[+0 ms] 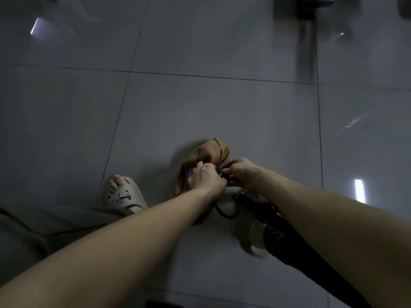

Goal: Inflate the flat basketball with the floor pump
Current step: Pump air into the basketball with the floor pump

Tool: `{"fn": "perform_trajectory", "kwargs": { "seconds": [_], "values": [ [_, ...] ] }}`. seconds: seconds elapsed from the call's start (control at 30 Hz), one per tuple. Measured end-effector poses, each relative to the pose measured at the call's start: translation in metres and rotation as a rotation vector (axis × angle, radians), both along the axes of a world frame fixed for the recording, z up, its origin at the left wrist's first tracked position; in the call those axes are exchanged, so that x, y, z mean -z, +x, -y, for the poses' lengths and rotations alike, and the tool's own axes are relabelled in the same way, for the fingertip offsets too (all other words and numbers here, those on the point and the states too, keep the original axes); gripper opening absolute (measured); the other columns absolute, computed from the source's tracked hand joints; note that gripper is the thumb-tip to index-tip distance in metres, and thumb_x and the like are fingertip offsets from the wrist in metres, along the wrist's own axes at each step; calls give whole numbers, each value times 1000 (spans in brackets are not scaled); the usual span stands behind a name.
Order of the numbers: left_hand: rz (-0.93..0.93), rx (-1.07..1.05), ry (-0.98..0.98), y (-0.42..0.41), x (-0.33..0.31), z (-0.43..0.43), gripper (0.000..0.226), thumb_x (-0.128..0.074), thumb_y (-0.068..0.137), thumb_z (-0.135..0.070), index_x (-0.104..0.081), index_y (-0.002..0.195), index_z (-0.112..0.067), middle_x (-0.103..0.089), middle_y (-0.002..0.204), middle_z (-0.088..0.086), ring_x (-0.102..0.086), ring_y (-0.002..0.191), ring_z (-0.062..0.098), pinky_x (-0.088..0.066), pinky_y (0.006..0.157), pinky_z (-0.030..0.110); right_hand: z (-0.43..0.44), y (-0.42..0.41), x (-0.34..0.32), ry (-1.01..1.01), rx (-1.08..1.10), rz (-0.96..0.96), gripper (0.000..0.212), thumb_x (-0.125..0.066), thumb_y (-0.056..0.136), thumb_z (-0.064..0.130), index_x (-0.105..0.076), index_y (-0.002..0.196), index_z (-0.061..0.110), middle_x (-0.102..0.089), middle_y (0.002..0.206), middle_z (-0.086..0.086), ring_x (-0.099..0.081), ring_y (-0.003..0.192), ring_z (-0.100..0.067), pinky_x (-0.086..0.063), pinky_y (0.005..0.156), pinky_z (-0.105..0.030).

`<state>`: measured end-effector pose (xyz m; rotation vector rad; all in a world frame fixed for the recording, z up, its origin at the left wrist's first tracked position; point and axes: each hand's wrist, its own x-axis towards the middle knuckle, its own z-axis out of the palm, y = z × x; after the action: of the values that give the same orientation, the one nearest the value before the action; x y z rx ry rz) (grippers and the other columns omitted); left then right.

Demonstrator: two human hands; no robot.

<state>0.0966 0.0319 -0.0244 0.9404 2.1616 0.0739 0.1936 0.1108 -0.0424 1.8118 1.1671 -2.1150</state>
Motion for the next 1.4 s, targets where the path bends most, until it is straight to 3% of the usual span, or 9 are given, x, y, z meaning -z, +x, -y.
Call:
{"fn": "perform_trajectory", "kwargs": {
  "seconds": [0.13, 0.23, 0.4, 0.47, 0.57, 0.7, 0.83, 1.0, 1.4],
  "values": [
    [-26, -46, 24, -3, 6, 3, 49, -75, 80, -45, -69, 122, -20, -47, 137, 7, -46, 130, 30, -42, 109, 42, -11, 5, -19, 117, -368, 85, 11, -56, 97, 7, -63, 101, 0, -69, 103, -23, -70, 84, -34, -60, 81, -48],
    [-3, -79, 38, -3, 4, 3, 48, -75, 73, -48, -73, 112, -19, -49, 133, 6, -50, 122, 29, -47, 105, 44, -29, 12, -73, 220, -779, 287, 45, -53, 99, 43, -65, 103, 0, -72, 99, -22, -72, 84, -35, -60, 73, -42],
    [1, -95, 47, -4, -4, 5, 52, -77, 75, -47, -71, 114, -13, -48, 135, 9, -50, 124, 32, -48, 104, 44, -25, 35, -173, -66, -887, 254, 107, -43, 61, 94, -55, 130, 14, -65, 118, -21, -70, 96, -34, -55, 91, -56],
    [-13, -93, 56, -7, -8, 7, 55, -75, 79, -46, -68, 121, -11, -48, 138, 11, -48, 128, 32, -46, 107, 42, -3, 43, -193, -5, -984, 279, 100, -62, 59, 86, -48, 134, 20, -62, 123, -16, -69, 95, -30, -58, 87, -51],
    [-4, -100, 65, -10, -14, 12, 53, -71, 79, -47, -69, 118, -10, -58, 128, 13, -56, 119, 33, -51, 100, 43, 37, 57, -195, 354, -1169, 448, 57, -77, 77, 48, -56, 120, 17, -63, 111, -6, -64, 90, -20, -59, 75, -33],
    [-15, -79, 129, -16, -21, 22, 44, -72, 82, -40, -69, 116, -11, -59, 124, 11, -56, 117, 31, -50, 100, 40, 26, 47, -245, 682, -883, 358, 21, -69, 86, 38, -60, 98, 24, -64, 84, 0, -62, 69, -13, -55, 59, -27],
    [-10, -95, 159, -22, -22, 28, 46, -77, 81, -37, -68, 118, -10, -58, 124, 10, -56, 117, 31, -50, 101, 42, 10, 43, -269, 818, -760, 358, 24, -63, 91, 49, -58, 99, 27, -67, 79, 2, -65, 66, -11, -57, 60, -27],
    [4, -97, 207, -29, -16, 28, 40, -78, 80, -31, -68, 111, -7, -59, 119, 13, -58, 114, 32, -51, 98, 40, 34, 62, -202, 866, -792, 489, 20, -59, 90, 43, -60, 95, 23, -60, 73, 4, -58, 59, -12, -42, 48, -24],
    [-138, 160, 143, -30, -16, 29, 44, -65, 92, -40, -60, 120, -6, -50, 127, 12, -47, 122, 31, -45, 104, 44, 47, 59, -162, 845, -999, 508, 21, -54, 89, 45, -53, 93, 24, -59, 79, 2, -56, 69, -19, -46, 58, -32]
  ]
}}
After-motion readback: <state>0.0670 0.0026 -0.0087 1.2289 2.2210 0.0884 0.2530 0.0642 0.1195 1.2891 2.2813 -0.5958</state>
